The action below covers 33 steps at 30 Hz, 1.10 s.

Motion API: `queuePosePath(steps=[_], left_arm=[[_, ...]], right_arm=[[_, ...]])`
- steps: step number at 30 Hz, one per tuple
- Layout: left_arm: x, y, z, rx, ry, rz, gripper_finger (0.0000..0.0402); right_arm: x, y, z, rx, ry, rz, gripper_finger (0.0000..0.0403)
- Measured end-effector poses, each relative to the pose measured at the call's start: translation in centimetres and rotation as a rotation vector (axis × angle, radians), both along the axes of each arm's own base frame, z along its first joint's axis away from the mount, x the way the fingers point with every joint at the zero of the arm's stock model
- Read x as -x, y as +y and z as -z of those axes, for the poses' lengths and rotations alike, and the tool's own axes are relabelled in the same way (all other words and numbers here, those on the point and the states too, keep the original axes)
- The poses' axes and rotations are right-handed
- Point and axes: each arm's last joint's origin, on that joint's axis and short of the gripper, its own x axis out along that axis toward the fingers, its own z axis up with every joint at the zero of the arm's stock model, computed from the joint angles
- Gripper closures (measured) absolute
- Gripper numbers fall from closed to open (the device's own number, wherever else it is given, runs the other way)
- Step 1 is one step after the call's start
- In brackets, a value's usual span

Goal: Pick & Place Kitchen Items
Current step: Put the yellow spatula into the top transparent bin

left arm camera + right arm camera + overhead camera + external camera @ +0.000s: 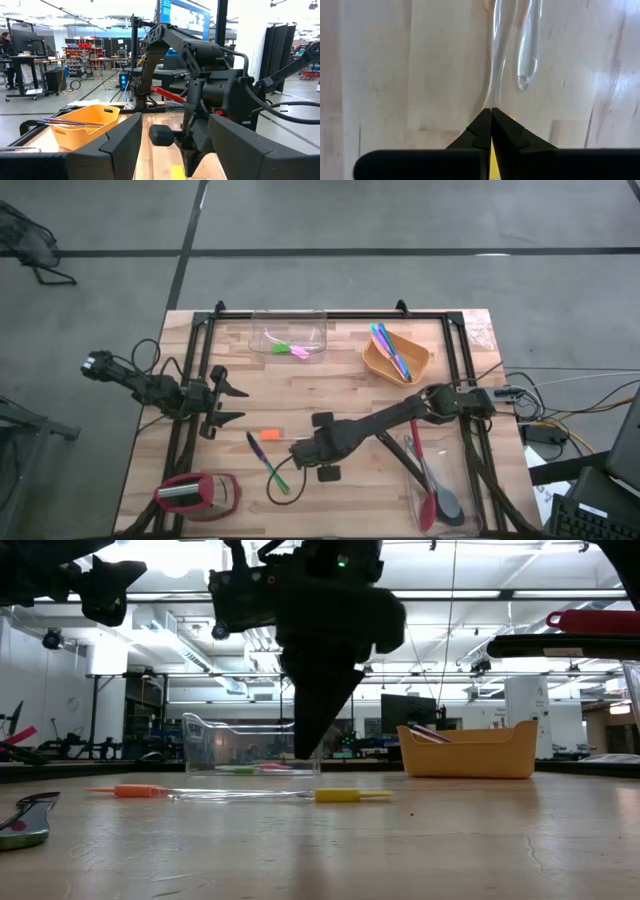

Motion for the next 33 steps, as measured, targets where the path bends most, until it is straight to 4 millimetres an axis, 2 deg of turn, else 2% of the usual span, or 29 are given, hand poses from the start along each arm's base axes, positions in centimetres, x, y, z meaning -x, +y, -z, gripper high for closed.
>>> queuePosePath(steps=[4,13,20,26,29,33], left_arm=[[0.0,0.0,0.0,0.0,0.0,0.0,0.0165],[0.0,0.0,0.0,0.0,0.0,0.0,0.0165],[0.0,0.0,0.0,-0.001,0.001,0.0,0.0165],[0.0,0.0,0.0,-0.001,0.001,0.0,0.0165],[0.0,0.0,0.0,-0.001,0.001,0.0,0.0165],[0.0,0.0,0.0,-0.001,0.001,0.0,0.0165]], right_arm=[[-0.3,0.0,0.3,-0.012,-0.036,0.002,0.0373],[-0.6,-0.6,1.0,-0.019,-0.056,0.014,0.0273],[-0.6,-2.7,2.8,-0.082,-0.007,0.068,0.0238],[-0.4,-3.6,3.7,-0.095,-0.003,0.061,0.0248],[-0.2,-3.6,4.1,-0.091,0.002,0.051,0.0277],[0.0,-3.0,4.4,-0.112,0.001,0.043,0.0335]])
